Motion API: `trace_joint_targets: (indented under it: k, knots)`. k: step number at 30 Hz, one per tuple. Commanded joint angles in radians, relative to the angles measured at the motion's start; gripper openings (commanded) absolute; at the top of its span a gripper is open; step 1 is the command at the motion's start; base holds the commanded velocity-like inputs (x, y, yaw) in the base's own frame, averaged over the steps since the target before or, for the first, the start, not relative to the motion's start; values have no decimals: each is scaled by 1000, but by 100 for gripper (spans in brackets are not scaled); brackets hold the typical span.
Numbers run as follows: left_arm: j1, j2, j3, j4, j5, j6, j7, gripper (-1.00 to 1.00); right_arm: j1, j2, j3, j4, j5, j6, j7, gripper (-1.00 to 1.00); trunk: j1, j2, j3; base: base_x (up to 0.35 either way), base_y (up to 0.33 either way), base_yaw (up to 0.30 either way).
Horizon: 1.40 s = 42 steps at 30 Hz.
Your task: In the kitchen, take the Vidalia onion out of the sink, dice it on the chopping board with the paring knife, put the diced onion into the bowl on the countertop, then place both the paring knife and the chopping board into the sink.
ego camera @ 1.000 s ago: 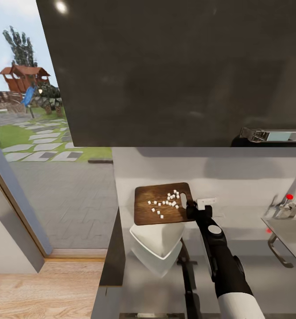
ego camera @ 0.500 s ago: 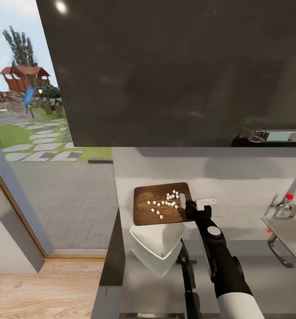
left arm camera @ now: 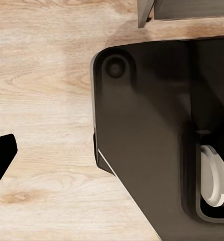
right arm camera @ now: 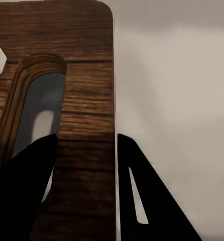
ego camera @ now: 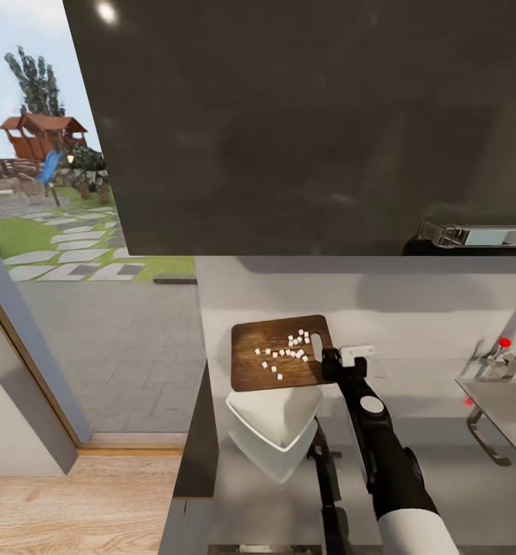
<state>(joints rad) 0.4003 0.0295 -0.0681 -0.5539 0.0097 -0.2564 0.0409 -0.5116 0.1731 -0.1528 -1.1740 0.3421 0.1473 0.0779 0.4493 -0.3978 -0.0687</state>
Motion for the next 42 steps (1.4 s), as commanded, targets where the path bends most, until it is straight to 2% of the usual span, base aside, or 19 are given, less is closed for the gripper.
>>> trace_joint_targets:
  k: [1,7,21,26,42]
  knots:
    - [0,1,-6,-1,1,-1,4,100,-1,1,-4,2,11,-2,8,-100,1,-2,-2,0,0,0]
    - [0,1,-6,-1,1,-1,5,100,-1,1,-5,44,11,-50,8,-100,1,-2,-2,0,0,0]
    - [0,1,-6,-1,1,-1,5,100,-1,1,-5,66,10,-97,8,-100,1,-2,-2,0,0,0]
    - [0,1,-6,-1,1,-1,5,100,-1,1,-5,68,9,-155,6,-100,1,-2,-2,0,0,0]
    - [0,1,-6,-1,1,-1,5,100,-1,1,-5,103,9,-238,5,-100,1,-2,-2,0,0,0]
